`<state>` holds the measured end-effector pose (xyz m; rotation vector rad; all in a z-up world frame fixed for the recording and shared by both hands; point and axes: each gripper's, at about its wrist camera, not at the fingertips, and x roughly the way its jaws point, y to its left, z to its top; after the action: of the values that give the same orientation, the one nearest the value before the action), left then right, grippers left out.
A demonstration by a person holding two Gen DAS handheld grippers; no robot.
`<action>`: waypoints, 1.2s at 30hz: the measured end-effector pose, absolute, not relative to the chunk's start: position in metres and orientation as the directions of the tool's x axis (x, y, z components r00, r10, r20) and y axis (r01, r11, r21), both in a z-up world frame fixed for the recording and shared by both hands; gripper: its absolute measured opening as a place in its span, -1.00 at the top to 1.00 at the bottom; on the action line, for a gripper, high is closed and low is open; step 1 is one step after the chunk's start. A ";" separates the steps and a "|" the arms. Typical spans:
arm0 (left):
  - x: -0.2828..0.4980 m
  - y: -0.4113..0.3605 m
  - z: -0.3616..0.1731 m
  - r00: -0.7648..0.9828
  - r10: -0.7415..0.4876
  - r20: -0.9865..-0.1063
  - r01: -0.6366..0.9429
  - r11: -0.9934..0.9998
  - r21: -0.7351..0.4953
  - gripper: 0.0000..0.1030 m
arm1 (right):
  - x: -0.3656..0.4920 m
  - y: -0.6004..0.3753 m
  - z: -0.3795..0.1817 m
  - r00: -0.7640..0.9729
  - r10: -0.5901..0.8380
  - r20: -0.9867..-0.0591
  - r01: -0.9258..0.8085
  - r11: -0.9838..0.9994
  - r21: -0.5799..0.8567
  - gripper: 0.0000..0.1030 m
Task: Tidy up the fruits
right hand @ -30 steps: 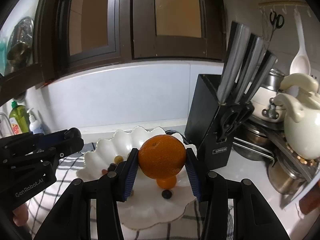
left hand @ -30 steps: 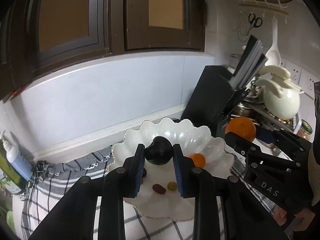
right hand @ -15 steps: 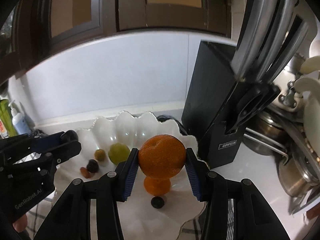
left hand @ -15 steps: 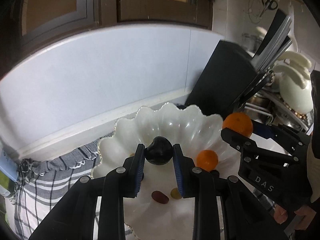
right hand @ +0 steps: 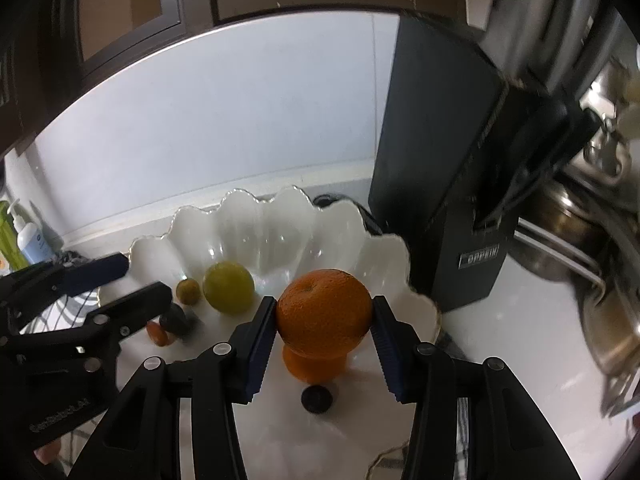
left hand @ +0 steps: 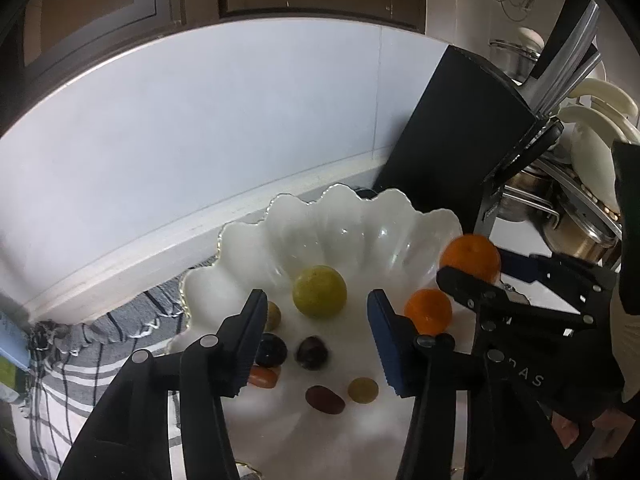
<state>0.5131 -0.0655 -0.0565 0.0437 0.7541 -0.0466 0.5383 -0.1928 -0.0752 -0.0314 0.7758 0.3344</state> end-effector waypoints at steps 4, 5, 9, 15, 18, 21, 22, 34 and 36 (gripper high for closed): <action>0.510 -0.059 -0.055 0.728 -0.010 -0.686 0.025 1.000 0.012 -0.12 | 0.534 -0.197 -0.075 0.678 0.270 -0.684 -0.287 0.954 0.092 -0.11; 0.508 -0.057 -0.054 0.726 -0.010 -0.687 0.019 1.000 0.005 -0.12 | 0.533 -0.199 -0.074 0.680 0.270 -0.681 -0.284 0.954 0.094 -0.14; 0.496 -0.049 -0.048 0.733 0.003 -0.680 -0.010 1.000 -0.007 -0.21 | 0.522 -0.201 -0.064 0.700 0.258 -0.666 -0.275 0.958 0.082 -0.15; 0.470 -0.045 -0.035 0.756 0.017 -0.654 -0.015 1.000 0.010 -0.29 | 0.490 -0.201 -0.043 0.738 0.233 -0.633 -0.261 0.964 0.051 -0.33; 0.450 -0.042 -0.024 0.780 0.030 -0.624 -0.018 0.999 0.026 -0.38 | 0.474 -0.202 -0.034 0.752 0.230 -0.618 -0.249 0.967 0.057 -0.40; 0.433 -0.039 -0.014 0.806 0.050 -0.590 -0.027 0.999 0.047 -0.61 | 0.454 -0.202 -0.024 0.770 0.216 -0.600 -0.227 0.972 0.059 -0.47; 0.425 -0.037 -0.011 0.816 0.055 -0.575 -0.030 0.998 0.053 -0.68 | 0.449 -0.203 -0.021 0.774 0.214 -0.596 -0.222 0.973 0.061 -0.50; 0.342 -0.019 0.015 0.879 0.023 -0.476 0.012 0.998 0.069 -0.99 | 0.355 -0.198 0.006 0.845 0.101 -0.525 -0.103 0.994 0.025 -0.73; 0.330 -0.016 0.016 0.883 -0.001 -0.469 0.033 0.998 0.060 -1.00 | 0.335 -0.196 0.012 0.864 0.054 -0.501 -0.062 0.998 0.001 -0.74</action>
<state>0.3297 -0.0157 0.0164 0.0670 0.4882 -0.0179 0.3350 -0.1960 0.0121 -0.0155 0.5245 0.0604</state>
